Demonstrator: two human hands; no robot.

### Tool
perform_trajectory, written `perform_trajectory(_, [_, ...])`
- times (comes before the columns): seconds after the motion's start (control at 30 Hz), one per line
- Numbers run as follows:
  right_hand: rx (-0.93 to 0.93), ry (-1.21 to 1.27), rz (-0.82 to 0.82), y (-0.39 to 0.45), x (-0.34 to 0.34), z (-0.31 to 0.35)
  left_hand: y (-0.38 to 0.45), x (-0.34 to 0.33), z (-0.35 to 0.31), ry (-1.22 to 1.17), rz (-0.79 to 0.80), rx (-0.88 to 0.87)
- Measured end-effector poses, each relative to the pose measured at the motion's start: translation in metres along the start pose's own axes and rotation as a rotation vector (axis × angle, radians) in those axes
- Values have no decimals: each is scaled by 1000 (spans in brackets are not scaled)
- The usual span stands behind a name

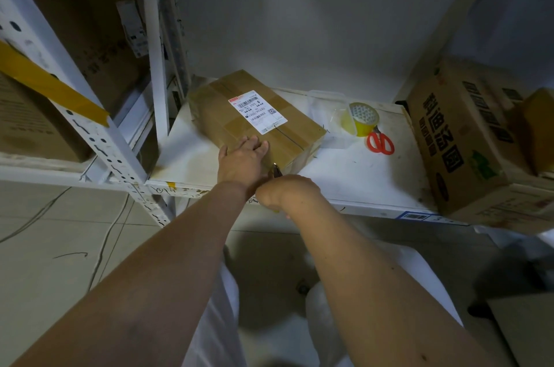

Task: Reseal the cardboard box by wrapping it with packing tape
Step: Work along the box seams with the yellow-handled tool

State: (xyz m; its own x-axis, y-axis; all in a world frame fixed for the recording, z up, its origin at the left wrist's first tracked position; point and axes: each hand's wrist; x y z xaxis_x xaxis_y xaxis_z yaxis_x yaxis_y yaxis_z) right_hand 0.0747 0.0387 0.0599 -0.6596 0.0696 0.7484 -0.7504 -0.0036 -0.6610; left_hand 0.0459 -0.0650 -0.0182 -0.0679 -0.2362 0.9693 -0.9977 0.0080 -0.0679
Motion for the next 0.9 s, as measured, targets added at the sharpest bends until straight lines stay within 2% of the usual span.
perform_trajectory(0.4, [20, 31, 226, -6, 7, 13, -5, 0, 3, -19, -19, -42])
perform_trajectory(0.5, [25, 52, 241, -7, 11, 13, -6, 4, 3, -36, -6, -44])
perform_trajectory(0.63, [-23, 67, 143, 3, 4, 15, -8, 5, 2, -34, -28, -51])
perform_trajectory(0.77, [-9, -4, -89, 7, -12, 12, -6, 0, 4, -20, -32, -45])
perform_trajectory(0.9, [-58, 187, -239, 16, -38, 6, -5, -6, 4, 28, -74, -31])
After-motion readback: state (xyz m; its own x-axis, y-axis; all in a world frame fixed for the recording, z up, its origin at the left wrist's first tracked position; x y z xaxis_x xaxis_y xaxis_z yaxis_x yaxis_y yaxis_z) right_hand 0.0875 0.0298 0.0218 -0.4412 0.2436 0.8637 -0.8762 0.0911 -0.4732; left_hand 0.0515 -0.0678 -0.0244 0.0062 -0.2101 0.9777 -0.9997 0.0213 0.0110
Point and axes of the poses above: each hand's wrist, its own y-axis towards the middle knuckle, its own x-axis out of the back of the hand, z = x × y, and after that the axes turned 9 degrees about -x, right-handed
